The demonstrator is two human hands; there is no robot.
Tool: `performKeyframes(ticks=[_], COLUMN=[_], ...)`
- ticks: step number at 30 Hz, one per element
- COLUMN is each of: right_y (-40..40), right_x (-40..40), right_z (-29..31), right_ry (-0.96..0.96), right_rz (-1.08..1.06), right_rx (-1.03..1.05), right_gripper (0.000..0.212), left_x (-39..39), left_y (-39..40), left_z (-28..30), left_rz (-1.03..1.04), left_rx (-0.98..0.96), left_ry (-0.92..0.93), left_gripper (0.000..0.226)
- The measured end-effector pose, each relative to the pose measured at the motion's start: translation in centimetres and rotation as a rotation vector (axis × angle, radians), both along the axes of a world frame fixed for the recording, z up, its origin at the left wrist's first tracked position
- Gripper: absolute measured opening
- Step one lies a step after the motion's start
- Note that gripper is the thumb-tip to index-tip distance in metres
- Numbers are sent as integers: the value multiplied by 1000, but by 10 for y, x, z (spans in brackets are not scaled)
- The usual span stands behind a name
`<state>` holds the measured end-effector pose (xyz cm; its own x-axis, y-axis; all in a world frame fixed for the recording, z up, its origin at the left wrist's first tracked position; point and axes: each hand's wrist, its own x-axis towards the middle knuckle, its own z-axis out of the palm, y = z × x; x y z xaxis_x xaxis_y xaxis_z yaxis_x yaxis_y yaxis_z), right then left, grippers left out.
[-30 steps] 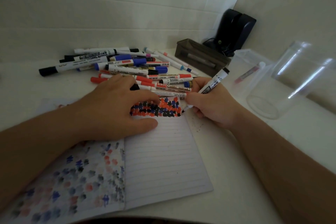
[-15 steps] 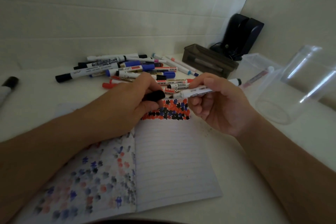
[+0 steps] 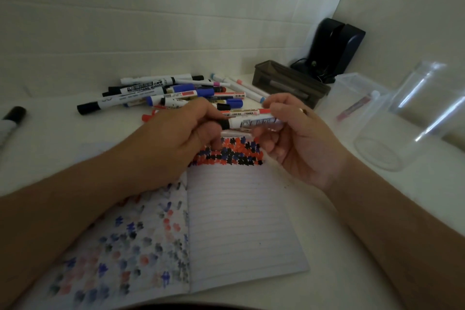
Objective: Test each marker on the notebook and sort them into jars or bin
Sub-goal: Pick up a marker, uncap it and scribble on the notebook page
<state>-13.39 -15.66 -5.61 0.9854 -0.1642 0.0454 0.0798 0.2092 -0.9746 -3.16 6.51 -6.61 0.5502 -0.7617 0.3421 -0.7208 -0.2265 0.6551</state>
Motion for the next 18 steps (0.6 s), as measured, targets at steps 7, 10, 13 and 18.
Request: performKeyframes(ticks=[7, 10, 13, 18], right_y=[19, 26, 28, 31], right_x=[-16, -44, -102, -238], right_z=[29, 44, 42, 9], right_ry=[-59, -48, -132, -246], right_rz=[-165, -162, -254, -471], right_rx=[-303, -404, -391, -305], right_gripper=[9, 15, 16, 11], left_x=[-14, -26, -65, -178], left_y=[-2, -2, -10, -49], left_z=[18, 38, 61, 46], left_rz=[34, -5, -114, -315], left_rx=[-35, 102, 76, 58], left_ry=[112, 22, -33, -255], left_gripper=[37, 29, 18, 23])
